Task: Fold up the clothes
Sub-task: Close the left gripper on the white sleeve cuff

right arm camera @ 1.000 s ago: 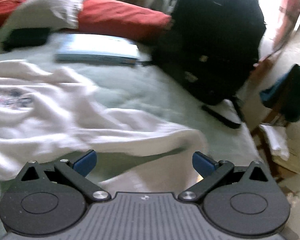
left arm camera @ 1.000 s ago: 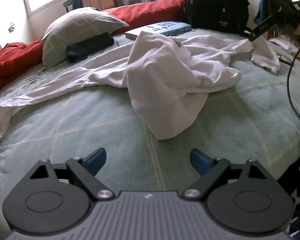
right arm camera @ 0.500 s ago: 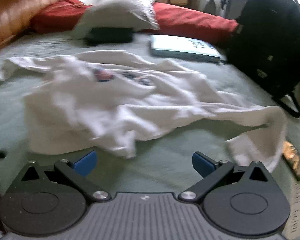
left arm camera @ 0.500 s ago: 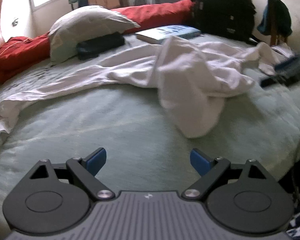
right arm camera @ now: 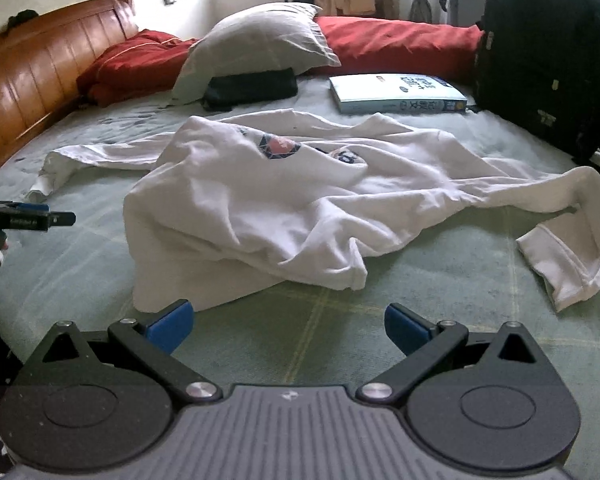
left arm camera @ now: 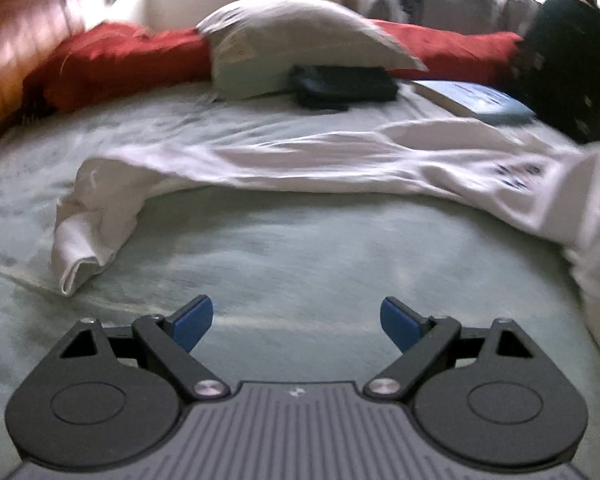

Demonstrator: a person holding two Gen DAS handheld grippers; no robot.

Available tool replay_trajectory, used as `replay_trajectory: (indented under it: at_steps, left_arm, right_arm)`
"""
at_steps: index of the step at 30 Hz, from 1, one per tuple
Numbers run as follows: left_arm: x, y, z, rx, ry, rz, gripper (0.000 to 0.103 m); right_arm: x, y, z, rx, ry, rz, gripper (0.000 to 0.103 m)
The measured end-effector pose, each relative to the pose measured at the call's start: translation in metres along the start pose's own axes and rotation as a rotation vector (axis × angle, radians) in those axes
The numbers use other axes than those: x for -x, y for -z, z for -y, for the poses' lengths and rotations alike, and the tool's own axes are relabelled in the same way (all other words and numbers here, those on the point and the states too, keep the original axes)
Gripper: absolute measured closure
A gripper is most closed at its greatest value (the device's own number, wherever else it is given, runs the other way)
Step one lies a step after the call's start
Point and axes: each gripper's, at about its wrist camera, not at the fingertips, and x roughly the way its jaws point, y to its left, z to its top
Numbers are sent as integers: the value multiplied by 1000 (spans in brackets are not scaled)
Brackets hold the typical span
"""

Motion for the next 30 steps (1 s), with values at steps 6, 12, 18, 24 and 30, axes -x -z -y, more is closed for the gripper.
replay_trajectory:
  at_steps: [6, 12, 18, 24, 30]
  left_arm:
    - [-46, -22, -47, 62, -1, 34, 11]
    - [-64, -39, -94, 70, -63, 55, 11]
    - [-50, -46, -135, 130, -186, 85, 12]
    - [-31, -52, -173, 201, -317, 117, 12]
    - [-43, -72, -166, 153, -375, 109, 12]
  right_arm:
    - [-10, -10, -5, -33, 30, 8, 0]
    - [-21, -16, -10, -30, 74, 4, 0]
    - [-26, -20, -5, -52, 99, 6, 0]
    - [-26, -20, -6, -54, 100, 8, 0]
    - [-24, -20, -14, -43, 84, 15, 0]
